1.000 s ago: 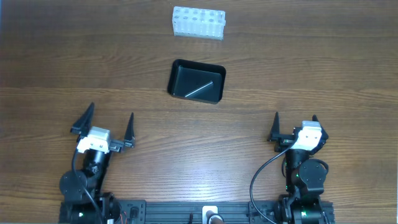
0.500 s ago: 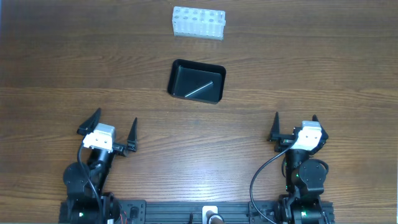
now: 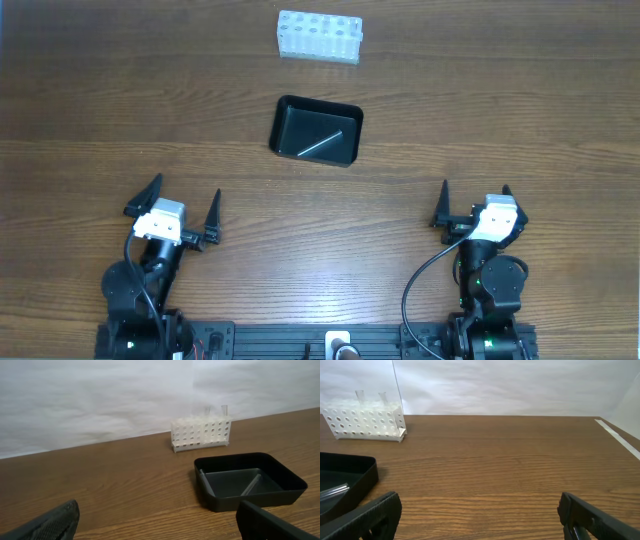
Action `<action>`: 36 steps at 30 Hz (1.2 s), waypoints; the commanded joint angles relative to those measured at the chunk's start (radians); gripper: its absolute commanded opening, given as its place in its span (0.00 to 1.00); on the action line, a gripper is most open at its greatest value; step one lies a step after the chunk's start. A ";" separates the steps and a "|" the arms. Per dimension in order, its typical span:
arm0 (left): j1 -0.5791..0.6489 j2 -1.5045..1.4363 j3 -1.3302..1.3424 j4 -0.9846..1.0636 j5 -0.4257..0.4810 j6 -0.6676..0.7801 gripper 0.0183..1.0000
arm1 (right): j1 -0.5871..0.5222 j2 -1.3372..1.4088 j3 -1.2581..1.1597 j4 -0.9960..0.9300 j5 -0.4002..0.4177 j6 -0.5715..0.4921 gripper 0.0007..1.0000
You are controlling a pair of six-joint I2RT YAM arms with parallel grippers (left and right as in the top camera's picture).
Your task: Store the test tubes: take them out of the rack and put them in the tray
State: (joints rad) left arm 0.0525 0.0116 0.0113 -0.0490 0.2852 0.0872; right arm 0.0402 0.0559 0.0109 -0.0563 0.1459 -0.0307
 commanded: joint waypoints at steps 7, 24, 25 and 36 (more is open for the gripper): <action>-0.003 -0.009 -0.005 -0.001 0.010 0.014 1.00 | 0.005 -0.005 -0.006 0.000 0.006 0.000 0.99; -0.003 -0.008 -0.005 -0.001 0.010 0.014 1.00 | 0.006 0.050 -0.006 0.123 -0.042 0.038 0.99; -0.003 -0.009 -0.005 -0.001 0.010 0.014 1.00 | 0.006 0.073 -0.005 0.159 -0.059 0.037 0.99; -0.003 -0.009 -0.005 -0.001 0.010 0.014 1.00 | 0.012 0.607 0.165 0.499 -0.182 0.054 0.99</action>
State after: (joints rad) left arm 0.0525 0.0109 0.0113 -0.0486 0.2852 0.0872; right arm 0.0402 0.5373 0.0685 0.4156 0.0498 0.0051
